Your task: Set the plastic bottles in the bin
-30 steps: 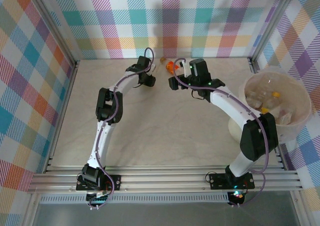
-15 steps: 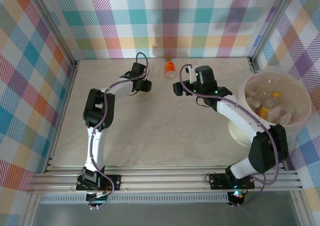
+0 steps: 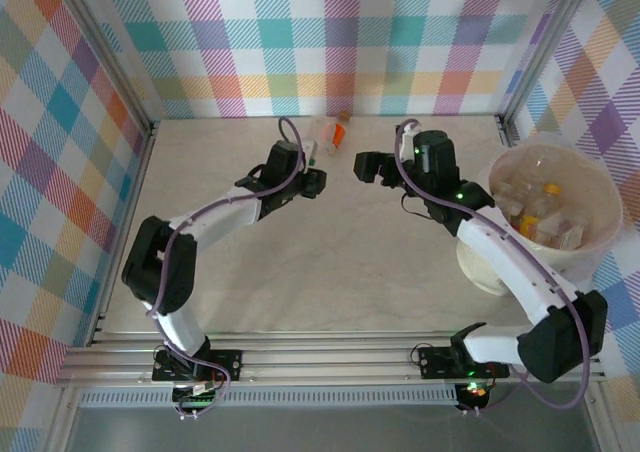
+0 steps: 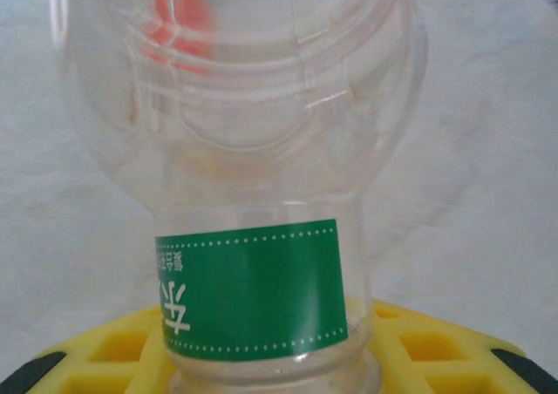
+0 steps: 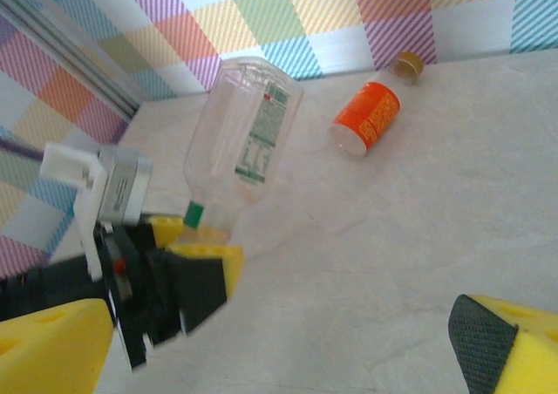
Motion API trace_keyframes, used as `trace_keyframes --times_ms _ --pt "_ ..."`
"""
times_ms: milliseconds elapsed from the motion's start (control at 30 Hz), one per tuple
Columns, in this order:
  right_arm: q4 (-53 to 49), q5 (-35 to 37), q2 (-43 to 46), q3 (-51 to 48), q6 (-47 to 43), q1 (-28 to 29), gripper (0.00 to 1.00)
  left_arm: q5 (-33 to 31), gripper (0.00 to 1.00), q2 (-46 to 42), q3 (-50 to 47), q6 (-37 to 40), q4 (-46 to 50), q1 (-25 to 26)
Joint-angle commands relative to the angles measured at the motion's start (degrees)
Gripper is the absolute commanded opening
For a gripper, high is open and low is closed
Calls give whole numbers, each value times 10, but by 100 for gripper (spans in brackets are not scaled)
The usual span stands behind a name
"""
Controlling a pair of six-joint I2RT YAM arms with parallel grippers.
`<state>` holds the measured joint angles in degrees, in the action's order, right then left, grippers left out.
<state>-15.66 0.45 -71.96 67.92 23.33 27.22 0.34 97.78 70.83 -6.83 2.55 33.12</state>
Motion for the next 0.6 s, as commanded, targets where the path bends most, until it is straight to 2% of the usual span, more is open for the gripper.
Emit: trace_keyframes --times_ms 0,133,200,267,367,467,567 --pt "13 -2 34 6 38 -3 100 -12 34 -59 -25 -16 -36 35" --pt "20 -44 55 3 59 -29 100 -35 34 -112 -39 -1 -40 87" --pt "11 -102 51 12 71 -55 100 -36 34 -132 -43 10 -45 114" --pt "-5 -199 33 32 88 -90 100 -39 34 -146 -42 25 -45 143" --pt "-14 -288 6 54 113 -120 100 -37 34 -156 -33 49 -41 178" --pt "-6 -335 -11 64 110 -127 100 -47 34 -155 -12 75 -23 202" --pt "-4 -351 -19 71 108 -128 100 -37 34 -152 -5 82 -28 210"
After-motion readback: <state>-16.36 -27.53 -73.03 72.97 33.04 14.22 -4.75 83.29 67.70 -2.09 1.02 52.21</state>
